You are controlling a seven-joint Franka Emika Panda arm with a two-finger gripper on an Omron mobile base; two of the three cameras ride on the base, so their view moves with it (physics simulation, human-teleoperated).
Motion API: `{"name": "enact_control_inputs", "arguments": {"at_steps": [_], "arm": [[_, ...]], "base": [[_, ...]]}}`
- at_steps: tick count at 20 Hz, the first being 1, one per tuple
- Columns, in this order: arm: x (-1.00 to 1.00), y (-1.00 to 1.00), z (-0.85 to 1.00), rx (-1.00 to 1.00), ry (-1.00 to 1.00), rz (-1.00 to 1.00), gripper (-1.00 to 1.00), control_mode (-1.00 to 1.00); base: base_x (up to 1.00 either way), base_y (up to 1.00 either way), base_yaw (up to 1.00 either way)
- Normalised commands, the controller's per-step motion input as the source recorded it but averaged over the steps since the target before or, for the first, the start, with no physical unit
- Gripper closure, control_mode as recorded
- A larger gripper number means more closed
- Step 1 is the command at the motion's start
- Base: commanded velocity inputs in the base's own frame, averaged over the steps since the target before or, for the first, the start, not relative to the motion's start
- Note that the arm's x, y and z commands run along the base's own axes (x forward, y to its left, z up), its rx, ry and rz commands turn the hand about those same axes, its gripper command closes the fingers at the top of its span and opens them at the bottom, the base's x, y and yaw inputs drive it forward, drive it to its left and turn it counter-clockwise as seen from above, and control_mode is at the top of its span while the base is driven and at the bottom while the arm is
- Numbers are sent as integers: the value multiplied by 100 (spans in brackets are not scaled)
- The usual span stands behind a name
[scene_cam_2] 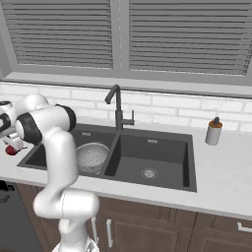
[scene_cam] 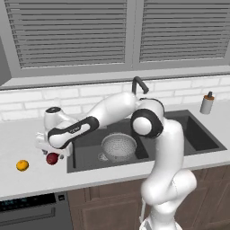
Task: Put the colander in the sink, put the tangerine, pear in the colander, and turn on the sink faucet and pour water over the colander.
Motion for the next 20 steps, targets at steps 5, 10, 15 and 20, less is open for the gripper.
{"name": "enact_control_inputs", "arguments": {"at_steps": [5, 10, 15, 20], "arm": [[28, 2, -35, 0, 0, 0, -100, -100], [8, 9, -56, -2, 0, 0, -100, -100], [1, 21, -66, -4, 0, 0, -100, -100], [0, 19, -55, -6, 0, 0, 100, -100]], "base": [[0, 0, 0], [0, 0, 0], [0, 0, 0], [0, 0, 0]]}}
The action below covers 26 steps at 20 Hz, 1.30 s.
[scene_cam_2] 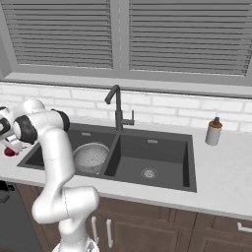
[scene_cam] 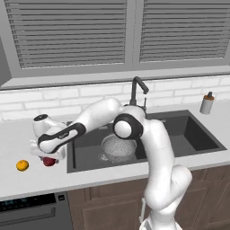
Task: Put the colander in the sink, put the tangerine, pear in the colander, and turn on the sink faucet and pour water over the colander.
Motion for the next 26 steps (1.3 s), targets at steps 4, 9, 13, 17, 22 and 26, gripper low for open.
{"name": "enact_control_inputs", "arguments": {"at_steps": [4, 9, 13, 17, 22, 26], "arm": [[-15, -3, -10, 0, -10, -3, 100, -100], [-16, -30, 25, 1, -14, -17, 100, -100], [-19, -71, 73, 5, -23, -25, 100, -100], [-19, -97, 78, 14, -29, -24, 100, -100], [-16, -100, 64, 16, -27, -25, 100, -100], [-4, -100, 69, 20, -28, -26, 100, -100]], "base": [[0, 0, 0], [0, 0, 0], [0, 0, 0], [0, 0, 0], [0, 0, 0], [0, 0, 0]]}}
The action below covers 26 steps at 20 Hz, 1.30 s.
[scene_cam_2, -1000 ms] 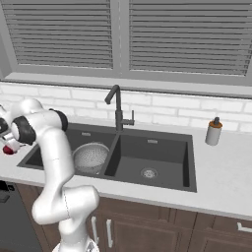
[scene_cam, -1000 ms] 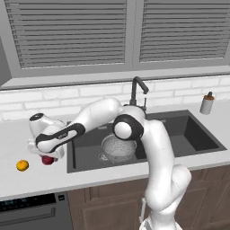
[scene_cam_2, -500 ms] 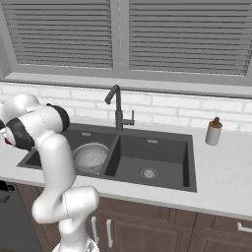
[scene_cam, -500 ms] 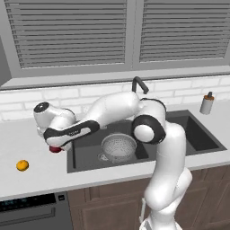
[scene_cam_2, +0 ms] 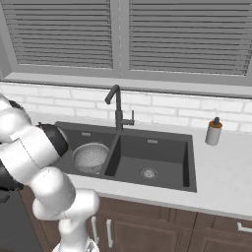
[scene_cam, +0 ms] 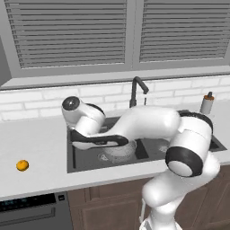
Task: Put the colander in the sink, put the tangerine, pear in the colander, and turn on the sink faucet and pour water over the colander.
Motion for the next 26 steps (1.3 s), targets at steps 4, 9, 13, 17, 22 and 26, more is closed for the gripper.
{"name": "enact_control_inputs", "arguments": {"at_steps": [4, 9, 13, 17, 22, 26], "arm": [[0, -100, 75, 22, -25, -28, 100, -100], [0, -100, 78, 21, -10, -33, 100, -100], [0, -100, 67, 15, 0, -40, 100, -100], [8, -72, 43, 10, 14, -33, 100, -100], [27, -19, 8, 1, 21, -13, 100, -100], [38, 4, -24, 0, 36, 0, 100, -100]], "base": [[0, 0, 0], [0, 0, 0], [0, 0, 0], [0, 0, 0], [0, 0, 0], [0, 0, 0]]}}
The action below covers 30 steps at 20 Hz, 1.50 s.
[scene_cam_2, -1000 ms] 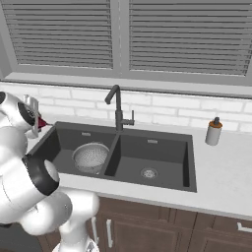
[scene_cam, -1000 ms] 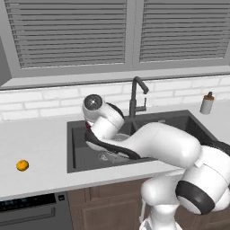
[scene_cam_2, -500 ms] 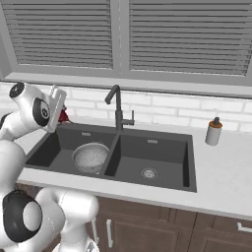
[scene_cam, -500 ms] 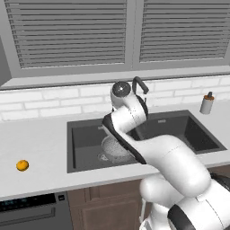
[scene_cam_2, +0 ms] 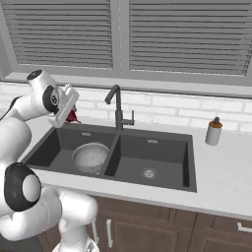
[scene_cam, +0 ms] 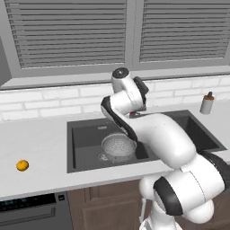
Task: Put the colander in the sink, put the tangerine, pear in the colander, and turn on the sink faucet and pour water over the colander.
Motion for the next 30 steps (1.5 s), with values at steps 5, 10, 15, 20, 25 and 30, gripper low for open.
{"name": "enact_control_inputs", "arguments": {"at_steps": [5, 10, 15, 20, 25, 30], "arm": [[61, 15, -65, -2, 51, 0, 100, -100], [59, 31, -89, -8, 34, 0, 100, -100], [36, 25, -86, -14, 9, 0, 100, -100], [11, 0, -72, -6, 0, 0, 100, -100], [2, 0, -77, -5, 0, 0, 100, -100], [0, 0, -86, -8, 0, 0, 100, -100]], "base": [[0, 0, 0], [0, 0, 0], [0, 0, 0], [0, 0, 0], [0, 0, 0], [0, 0, 0]]}}
